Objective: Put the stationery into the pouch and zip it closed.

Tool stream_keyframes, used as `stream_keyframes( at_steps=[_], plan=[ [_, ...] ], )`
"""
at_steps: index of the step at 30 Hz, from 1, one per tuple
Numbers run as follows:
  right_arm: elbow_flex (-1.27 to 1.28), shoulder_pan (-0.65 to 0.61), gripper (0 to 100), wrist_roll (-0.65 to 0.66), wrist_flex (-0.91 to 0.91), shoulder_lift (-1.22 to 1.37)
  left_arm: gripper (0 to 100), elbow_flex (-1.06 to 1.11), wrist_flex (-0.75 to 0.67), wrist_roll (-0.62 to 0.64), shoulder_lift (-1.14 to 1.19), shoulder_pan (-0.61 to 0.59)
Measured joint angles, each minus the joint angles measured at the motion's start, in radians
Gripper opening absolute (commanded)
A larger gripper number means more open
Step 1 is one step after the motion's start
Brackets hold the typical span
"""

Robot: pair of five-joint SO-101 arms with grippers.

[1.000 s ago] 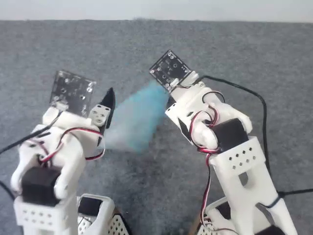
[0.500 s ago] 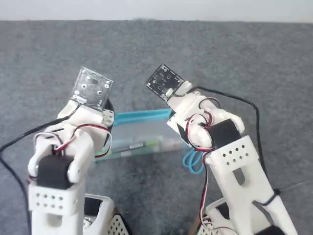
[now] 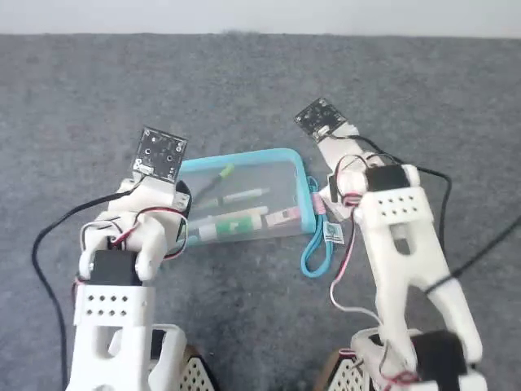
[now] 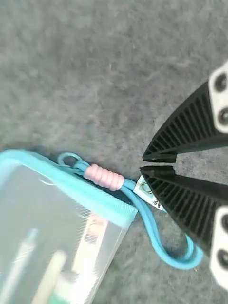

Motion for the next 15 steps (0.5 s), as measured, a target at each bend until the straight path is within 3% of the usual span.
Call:
stream_keyframes(
  at_steps=[6,12,15],
  plan=[
    [-0.101,0.002,1.3,-0.106,-0.051,0.219,9,0.054,0.0,0.077,0.0,0.0],
    [-0.316,0.002,15.1,-0.238,-0.051,0.517,9,0.055,0.0,0.081,0.0,0.0],
    [-0.387,0.002,15.1,-0.264,-0.051,0.62,9,0.071,-0.006,0.081,0.0,0.0]
  ],
)
